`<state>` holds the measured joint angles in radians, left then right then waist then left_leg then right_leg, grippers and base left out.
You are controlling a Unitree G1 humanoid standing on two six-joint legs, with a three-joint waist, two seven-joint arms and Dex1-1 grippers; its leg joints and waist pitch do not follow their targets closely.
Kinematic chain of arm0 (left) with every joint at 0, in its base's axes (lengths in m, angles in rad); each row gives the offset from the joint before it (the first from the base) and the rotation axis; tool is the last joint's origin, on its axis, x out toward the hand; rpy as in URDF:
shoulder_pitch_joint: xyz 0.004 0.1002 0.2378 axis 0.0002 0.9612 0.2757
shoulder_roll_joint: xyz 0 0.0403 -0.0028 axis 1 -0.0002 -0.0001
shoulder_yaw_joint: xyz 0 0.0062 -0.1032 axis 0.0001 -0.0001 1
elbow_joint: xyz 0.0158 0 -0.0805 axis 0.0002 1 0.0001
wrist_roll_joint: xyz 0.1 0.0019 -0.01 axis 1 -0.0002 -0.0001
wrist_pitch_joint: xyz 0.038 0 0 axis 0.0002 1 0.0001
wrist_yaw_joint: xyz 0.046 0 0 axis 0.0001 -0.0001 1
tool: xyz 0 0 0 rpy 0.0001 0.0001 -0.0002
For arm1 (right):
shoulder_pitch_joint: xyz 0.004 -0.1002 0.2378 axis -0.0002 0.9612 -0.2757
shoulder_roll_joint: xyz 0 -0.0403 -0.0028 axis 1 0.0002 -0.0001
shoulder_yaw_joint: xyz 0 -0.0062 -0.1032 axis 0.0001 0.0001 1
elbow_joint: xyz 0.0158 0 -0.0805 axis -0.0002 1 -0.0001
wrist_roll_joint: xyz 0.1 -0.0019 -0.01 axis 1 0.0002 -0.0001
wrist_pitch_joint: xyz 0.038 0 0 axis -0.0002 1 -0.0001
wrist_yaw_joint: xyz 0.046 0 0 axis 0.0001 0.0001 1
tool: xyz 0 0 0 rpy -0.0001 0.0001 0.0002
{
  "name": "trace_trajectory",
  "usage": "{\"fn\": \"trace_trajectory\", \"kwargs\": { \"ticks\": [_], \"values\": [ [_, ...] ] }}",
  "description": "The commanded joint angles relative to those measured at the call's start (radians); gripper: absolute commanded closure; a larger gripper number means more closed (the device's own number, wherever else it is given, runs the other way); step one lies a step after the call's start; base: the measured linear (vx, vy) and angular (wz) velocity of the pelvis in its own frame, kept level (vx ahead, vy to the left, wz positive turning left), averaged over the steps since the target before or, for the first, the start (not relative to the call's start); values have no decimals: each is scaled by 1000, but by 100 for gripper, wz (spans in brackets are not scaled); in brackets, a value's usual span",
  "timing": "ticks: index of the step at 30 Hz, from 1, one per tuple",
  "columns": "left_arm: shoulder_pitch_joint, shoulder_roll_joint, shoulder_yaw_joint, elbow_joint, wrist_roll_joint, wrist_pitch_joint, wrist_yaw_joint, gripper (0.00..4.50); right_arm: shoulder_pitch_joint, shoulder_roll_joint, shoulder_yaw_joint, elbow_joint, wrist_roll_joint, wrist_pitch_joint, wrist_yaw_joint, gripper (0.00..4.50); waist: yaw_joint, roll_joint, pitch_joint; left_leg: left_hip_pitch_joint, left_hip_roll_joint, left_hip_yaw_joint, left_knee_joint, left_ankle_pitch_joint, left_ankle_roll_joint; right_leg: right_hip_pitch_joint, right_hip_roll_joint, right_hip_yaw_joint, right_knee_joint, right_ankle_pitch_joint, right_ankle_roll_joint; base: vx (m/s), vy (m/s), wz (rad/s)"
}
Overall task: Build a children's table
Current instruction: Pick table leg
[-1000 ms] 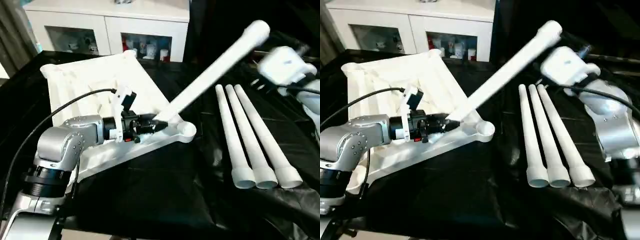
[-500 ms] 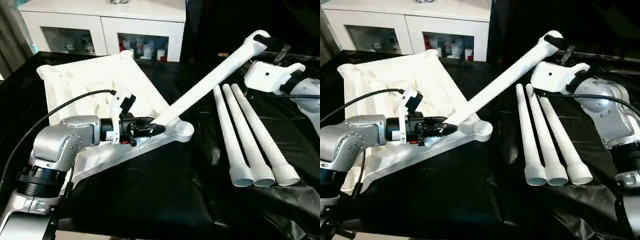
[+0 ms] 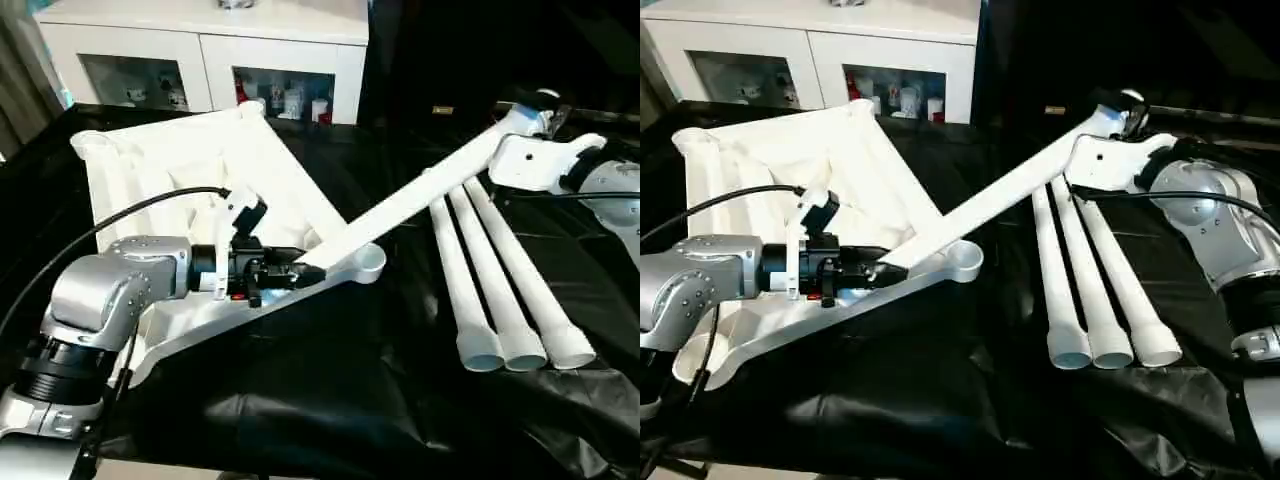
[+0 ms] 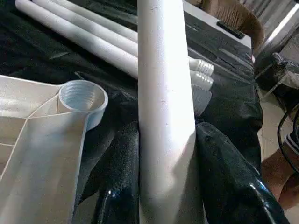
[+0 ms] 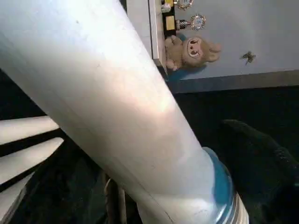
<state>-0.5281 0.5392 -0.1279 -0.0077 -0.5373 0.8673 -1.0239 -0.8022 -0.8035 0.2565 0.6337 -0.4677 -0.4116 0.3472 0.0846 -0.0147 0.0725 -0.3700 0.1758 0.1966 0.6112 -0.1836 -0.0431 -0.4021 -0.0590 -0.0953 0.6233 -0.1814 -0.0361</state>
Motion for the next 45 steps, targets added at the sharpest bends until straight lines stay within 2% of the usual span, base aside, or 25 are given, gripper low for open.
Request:
{"fn": "trace_trajectory", "kwargs": {
  "ticks": [1,6,11,12,17,18,19,21,23,25,28,30,33,35,36,37,38,39,40,43,44,45],
  "values": [
    [-12,5,4,-23,-15,-8,-23,303,-17,-3,4,31,9,-7,9,85,-5,-12,-73,11,45,-23,-51,-177,51,54,-80,64,-81,-306,-146,0,0,0],
    [-13,12,7,-12,-7,-20,-22,303,-6,10,-1,41,17,-22,23,112,-7,-12,-72,11,45,-24,-50,-183,51,53,-79,64,-81,-318,-138,0,0,0],
    [-16,14,9,-1,13,-46,-11,303,1,12,-4,51,21,-36,30,122,-8,-10,-71,12,46,-24,-51,-190,52,51,-78,63,-81,-306,-147,0,0,0],
    [-23,11,16,17,28,-68,4,247,6,14,-8,56,28,-39,38,123,-8,-9,-71,11,45,-24,-50,-191,52,51,-78,64,-82,-307,-147,0,0,0],
    [-52,-4,53,71,30,-72,37,212,23,20,-16,59,39,-37,47,127,-7,-8,-72,13,43,-24,-49,-196,51,52,-76,62,-85,-308,-148,0,0,0],
    [-61,-5,66,89,39,-91,49,189,31,23,-20,59,47,-33,52,137,-6,-8,-73,11,45,-26,-51,-193,53,55,-78,62,-81,-293,-153,0,0,0],
    [-71,-10,85,108,43,-110,67,186,38,26,-24,59,56,-27,58,143,-7,-5,-72,11,45,-26,-50,-196,54,53,-78,62,-83,-295,-153,0,0,0],
    [-103,-32,149,163,37,-144,120,176,54,33,-34,59,76,-17,68,149,-8,-8,-73,10,44,-25,-50,-195,54,56,-77,62,-82,-286,-156,0,0,0],
    [-134,-43,207,216,27,-170,160,164,69,39,-43,60,92,-5,77,153,-7,-6,-74,11,42,-25,-48,-193,55,56,-77,61,-82,-279,-157,0,0,0],
    [-158,-46,255,261,14,-206,187,136,83,50,-59,63,115,17,90,165,-7,-8,-75,11,42,-25,-49,-190,59,57,-79,61,-83,-271,-160,0,0,0],
    [-190,-64,316,311,-9,-233,238,133,96,66,-77,70,139,46,99,175,-8,-9,-77,9,43,-25,-48,-173,68,58,-79,61,-78,-239,-177,0,0,0],
    [-234,-88,385,387,-18,-291,333,133,110,88,-96,84,171,82,107,184,-7,-12,-77,9,42,-25,-47,-174,71,58,-80,60,-80,-247,-179,0,0,0],
    [-276,-106,440,476,3,-377,430,133,128,109,-108,92,203,117,117,200,-6,-15,-77,8,40,-27,-47,-179,73,59,-79,56,-85,-279,-155,0,0,0],
    [-308,-105,483,562,32,-458,526,133,153,151,-142,70,276,168,140,205,-3,-12,-80,8,44,-28,-48,-164,76,60,-82,57,-81,-254,-157,0,0,0],
    [-308,-105,483,562,32,-458,526,133,153,151,-142,70,276,168,140,206,-3,-12,-80,9,43,-27,-48,-165,80,58,-80,58,-82,-248,-156,0,0,0],
    [-320,-102,495,600,50,-492,573,133,164,187,-181,53,345,210,156,206,-3,-14,-83,7,45,-29,-48,-157,79,61,-83,58,-78,-237,-158,0,0,0],
    [-330,-98,496,645,77,-516,616,133,174,247,-251,26,462,263,173,207,-2,-12,-84,9,47,-29,-49,-159,88,59,-84,58,-78,-229,-161,0,0,0],
    [-331,-98,495,648,79,-517,618,133,174,253,-258,23,474,268,175,208,-2,-12,-84,11,50,-31,-51,-158,88,59,-88,59,-77,-230,-163,0,0,0],
    [-322,-99,455,651,119,-535,611,133,177,299,-316,-11,576,327,190,208,0,-12,-85,12,51,-31,-51,-152,89,59,-87,57,-78,-227,-167,0,0,0],
    [-307,-111,407,639,153,-544,591,133,181,347,-368,-58,674,393,192,209,9,-5,-86,15,63,-33,-55,-129,82,55,-93,62,-70,-178,-189,0,0,0],
    [-298,-130,386,621,158,-540,580,133,190,371,-385,-98,740,455,217,209,12,-2,-86,17,62,-32,-55,-127,80,56,-94,63,-70,-160,-202,0,0,0],
    [-270,-170,319,566,175,-528,541,133,214,420,-413,-166,862,544,251,209,17,-2,-83,18,68,-33,-58,-132,88,59,-100,67,-72,-153,-211,0,0,0]
  ]
}}
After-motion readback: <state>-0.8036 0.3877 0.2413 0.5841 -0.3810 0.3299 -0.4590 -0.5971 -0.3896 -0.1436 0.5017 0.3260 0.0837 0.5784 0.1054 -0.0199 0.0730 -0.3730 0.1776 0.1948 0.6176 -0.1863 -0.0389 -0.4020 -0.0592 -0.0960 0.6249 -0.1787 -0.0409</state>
